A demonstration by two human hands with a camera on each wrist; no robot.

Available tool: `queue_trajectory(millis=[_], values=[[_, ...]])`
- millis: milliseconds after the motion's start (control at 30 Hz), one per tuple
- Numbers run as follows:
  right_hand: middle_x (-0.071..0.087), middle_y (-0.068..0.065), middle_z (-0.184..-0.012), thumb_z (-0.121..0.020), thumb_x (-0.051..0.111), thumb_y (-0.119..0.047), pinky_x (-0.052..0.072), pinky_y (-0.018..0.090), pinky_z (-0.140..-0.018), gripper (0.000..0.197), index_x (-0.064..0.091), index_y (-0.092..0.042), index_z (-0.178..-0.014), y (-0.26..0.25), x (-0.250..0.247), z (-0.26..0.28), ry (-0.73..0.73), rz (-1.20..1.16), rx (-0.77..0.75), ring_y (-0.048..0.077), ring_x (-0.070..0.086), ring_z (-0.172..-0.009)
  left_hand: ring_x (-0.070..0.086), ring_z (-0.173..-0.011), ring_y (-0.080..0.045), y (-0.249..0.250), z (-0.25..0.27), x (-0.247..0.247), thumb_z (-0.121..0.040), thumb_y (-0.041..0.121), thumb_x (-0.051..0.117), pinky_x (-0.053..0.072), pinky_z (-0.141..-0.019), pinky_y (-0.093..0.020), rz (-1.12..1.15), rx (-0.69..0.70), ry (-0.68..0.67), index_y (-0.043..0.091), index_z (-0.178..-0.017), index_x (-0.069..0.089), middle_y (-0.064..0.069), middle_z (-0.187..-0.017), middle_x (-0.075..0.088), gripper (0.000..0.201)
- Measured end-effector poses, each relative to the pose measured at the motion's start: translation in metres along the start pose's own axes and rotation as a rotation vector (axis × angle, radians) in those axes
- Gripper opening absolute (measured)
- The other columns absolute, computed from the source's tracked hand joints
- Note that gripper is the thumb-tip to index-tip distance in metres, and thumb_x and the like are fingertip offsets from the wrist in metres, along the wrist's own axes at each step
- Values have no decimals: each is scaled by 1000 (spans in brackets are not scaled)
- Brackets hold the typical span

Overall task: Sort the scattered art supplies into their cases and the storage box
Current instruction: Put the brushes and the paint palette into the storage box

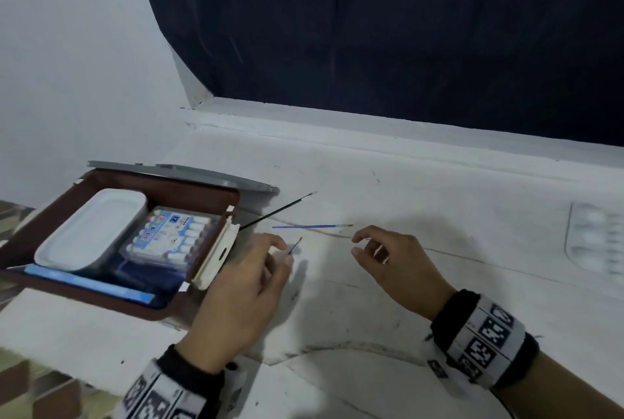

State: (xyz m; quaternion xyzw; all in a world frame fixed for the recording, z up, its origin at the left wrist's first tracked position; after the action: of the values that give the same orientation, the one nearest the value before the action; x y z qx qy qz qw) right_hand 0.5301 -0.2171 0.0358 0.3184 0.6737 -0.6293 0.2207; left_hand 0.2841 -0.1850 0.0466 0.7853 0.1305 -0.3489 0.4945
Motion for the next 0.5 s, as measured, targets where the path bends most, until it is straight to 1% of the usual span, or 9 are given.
queue_trajectory(millis=[33, 100, 167, 200, 267, 333, 367, 433, 500], values=[[64, -8, -75, -93, 62, -37, 49, 25, -66, 12, 65, -31, -103, 6, 1, -8, -30, 23, 10, 8, 60, -66, 60, -70, -15, -7, -5, 10, -98, 33, 57, 49, -69, -38, -68, -17, -33, 27, -108, 53, 3, -78, 60, 13], [66, -7, -77, -94, 60, -38, 50, 26, -67, 20, 64, -29, -111, 14, 4, -24, -101, 74, 26, 7, 60, -66, 62, -80, -28, -19, -15, 26, -94, 31, 56, 49, -73, -40, -200, -61, -74, 18, -109, 54, -3, -87, 59, 19], [68, -6, -84, -96, 57, -37, 51, 29, -73, 27, 60, -28, -121, 20, 9, -40, -166, 149, 29, 14, 63, -75, 63, -81, -37, -31, -24, 39, -87, 30, 57, 49, -72, -41, -334, -101, -125, 10, -103, 55, -12, -91, 60, 26], [68, -3, -89, -96, 55, -36, 52, 31, -76, 31, 57, -28, -126, 22, 11, -49, -195, 194, 21, 18, 63, -80, 63, -82, -40, -34, -29, 43, -86, 27, 60, 49, -71, -42, -401, -128, -147, 8, -100, 55, -15, -93, 60, 25], [68, 3, -99, -98, 51, -35, 52, 35, -81, 37, 52, -28, -134, 25, 16, -65, -250, 267, -2, 24, 63, -88, 63, -89, -39, -38, -37, 50, -89, 24, 60, 47, -74, -41, -499, -174, -177, 7, -99, 53, -16, -99, 59, 21], [65, 5, -105, -99, 48, -35, 50, 34, -80, 37, 48, -29, -136, 28, 22, -81, -301, 363, -23, 27, 62, -93, 62, -91, -38, -37, -45, 53, -94, 24, 52, 46, -76, -39, -499, -188, -179, 7, -97, 54, -16, -98, 60, 18], [63, 5, -106, -99, 47, -35, 48, 34, -79, 35, 47, -29, -133, 29, 26, -88, -321, 415, -31, 28, 61, -94, 62, -92, -38, -37, -48, 54, -96, 25, 48, 46, -76, -37, -493, -192, -181, 7, -96, 54, -16, -98, 61, 19], [59, 4, -100, -98, 47, -34, 47, 34, -76, 27, 48, -28, -125, 31, 33, -99, -342, 487, -35, 28, 59, -90, 61, -99, -32, -35, -54, 55, -101, 28, 44, 44, -80, -33, -509, -221, -227, 13, -97, 53, -12, -104, 61, 18], [59, 5, -97, -97, 48, -31, 48, 35, -74, 20, 48, -26, -117, 31, 38, -105, -353, 519, -24, 29, 60, -86, 59, -106, -28, -30, -59, 51, -101, 28, 47, 43, -84, -30, -510, -245, -292, 21, -89, 47, -9, -108, 61, 13]])
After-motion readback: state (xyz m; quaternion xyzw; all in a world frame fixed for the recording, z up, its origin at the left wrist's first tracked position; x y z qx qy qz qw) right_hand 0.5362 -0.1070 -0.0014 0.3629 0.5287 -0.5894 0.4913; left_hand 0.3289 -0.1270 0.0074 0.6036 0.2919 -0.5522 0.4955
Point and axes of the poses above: each hand's wrist, its own z-axis away from the middle knuckle, its own x-axis out of the palm, y = z × x, the point moved 1 cm from there along -z, towards the middle knuckle
